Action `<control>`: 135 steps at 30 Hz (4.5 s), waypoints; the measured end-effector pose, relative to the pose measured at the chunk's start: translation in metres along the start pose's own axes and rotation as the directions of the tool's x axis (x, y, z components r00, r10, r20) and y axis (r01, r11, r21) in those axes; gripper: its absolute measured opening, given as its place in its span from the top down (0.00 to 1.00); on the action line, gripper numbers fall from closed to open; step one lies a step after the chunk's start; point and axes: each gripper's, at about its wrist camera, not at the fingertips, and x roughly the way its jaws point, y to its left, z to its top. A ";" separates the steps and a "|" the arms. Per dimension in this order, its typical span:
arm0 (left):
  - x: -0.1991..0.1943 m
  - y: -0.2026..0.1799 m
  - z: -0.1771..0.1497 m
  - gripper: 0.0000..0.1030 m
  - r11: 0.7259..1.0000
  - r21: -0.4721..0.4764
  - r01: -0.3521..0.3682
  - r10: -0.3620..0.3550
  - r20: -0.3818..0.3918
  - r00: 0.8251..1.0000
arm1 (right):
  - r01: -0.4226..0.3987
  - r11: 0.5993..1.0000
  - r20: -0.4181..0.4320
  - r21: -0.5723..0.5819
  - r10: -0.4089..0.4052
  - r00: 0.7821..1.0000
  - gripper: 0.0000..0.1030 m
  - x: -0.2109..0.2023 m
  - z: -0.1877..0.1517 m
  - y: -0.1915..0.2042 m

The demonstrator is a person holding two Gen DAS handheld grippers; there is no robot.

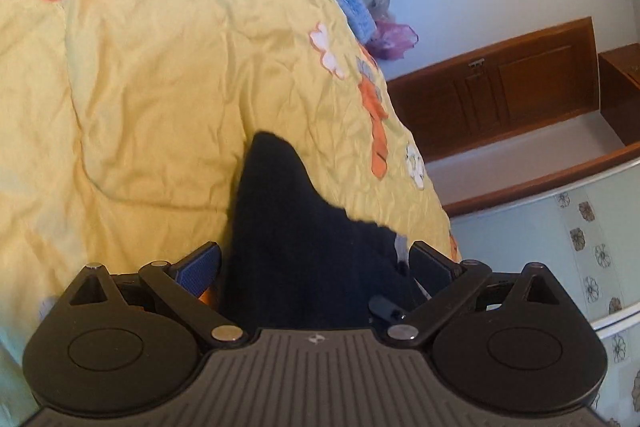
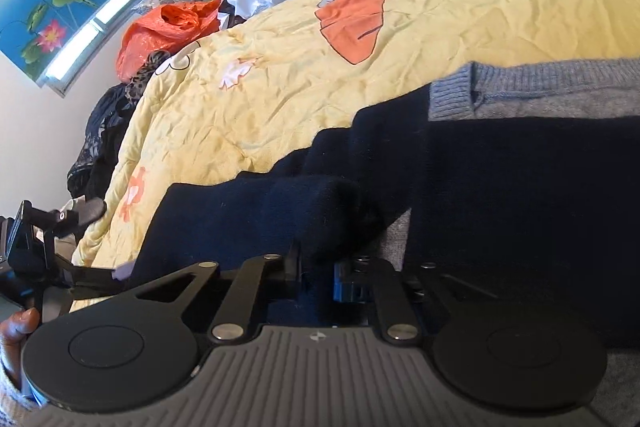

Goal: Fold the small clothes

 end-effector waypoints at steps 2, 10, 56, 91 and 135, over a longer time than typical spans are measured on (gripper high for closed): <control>-0.001 -0.006 -0.005 0.03 0.999 0.042 -0.002 0.001 0.004 1.000 | -0.016 1.000 0.006 0.025 0.015 1.000 0.83 0.001 0.000 -0.001; 0.014 0.008 -0.010 0.91 0.995 -0.033 -0.097 0.096 -0.032 0.995 | -0.011 0.994 0.010 0.105 0.010 1.000 0.84 0.000 0.007 0.002; 0.126 -0.142 -0.111 0.46 0.900 0.407 -0.159 0.198 -0.056 0.979 | 0.322 0.947 0.158 0.012 -0.319 0.934 0.63 -0.196 -0.005 -0.165; 0.140 -0.153 -0.135 0.22 0.668 0.685 -0.291 0.345 0.060 0.936 | -0.038 0.875 0.467 0.483 -0.220 0.857 0.48 -0.220 0.034 -0.249; 0.003 -0.124 -0.217 0.13 0.792 0.595 -0.139 0.262 -0.126 0.957 | 0.191 0.978 0.048 -0.089 -0.187 0.981 0.49 -0.311 -0.151 -0.137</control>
